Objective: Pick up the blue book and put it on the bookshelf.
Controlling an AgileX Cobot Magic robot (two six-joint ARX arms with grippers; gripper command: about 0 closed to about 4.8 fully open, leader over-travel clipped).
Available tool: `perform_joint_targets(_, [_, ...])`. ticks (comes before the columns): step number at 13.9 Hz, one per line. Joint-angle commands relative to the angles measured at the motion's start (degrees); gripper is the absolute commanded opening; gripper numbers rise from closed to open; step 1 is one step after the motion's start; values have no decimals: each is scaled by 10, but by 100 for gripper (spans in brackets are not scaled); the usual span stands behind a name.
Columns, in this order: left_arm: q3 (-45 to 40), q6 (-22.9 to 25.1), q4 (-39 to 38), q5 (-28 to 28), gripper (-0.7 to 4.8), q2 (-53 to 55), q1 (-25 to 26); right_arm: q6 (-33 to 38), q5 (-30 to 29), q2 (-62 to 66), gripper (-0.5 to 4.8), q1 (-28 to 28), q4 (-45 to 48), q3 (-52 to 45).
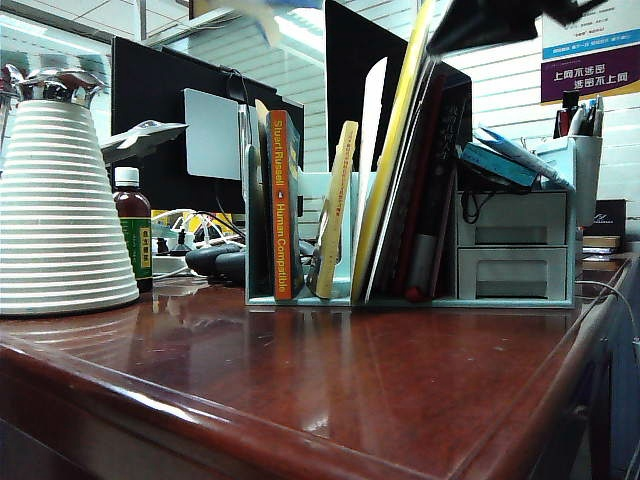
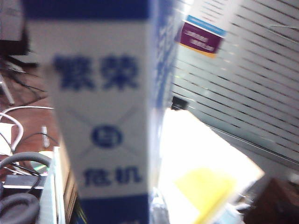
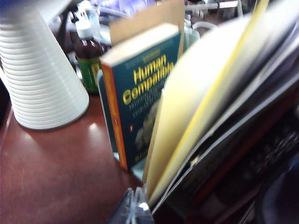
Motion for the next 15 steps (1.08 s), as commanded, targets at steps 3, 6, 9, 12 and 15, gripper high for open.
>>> perform_joint_targets(3, [61, 24, 234, -36, -6, 163, -2, 18, -9, -31, -1, 1, 19, 3])
perform_joint_targets(6, [99, 24, 257, -36, -6, 223, -2, 18, -21, -32, -1, 1, 18, 3])
perform_joint_targets(9, [109, 20, 299, -73, -6, 300, -2, 21, -36, -34, -1, 1, 17, 3])
perform_joint_targets(12, [109, 22, 326, -113, -6, 346, -2, 23, -36, -42, -1, 1, 14, 3])
perform_joint_targets(15, [109, 70, 291, -183, -6, 364, -26, 24, -47, -49, -1, 1, 15, 3])
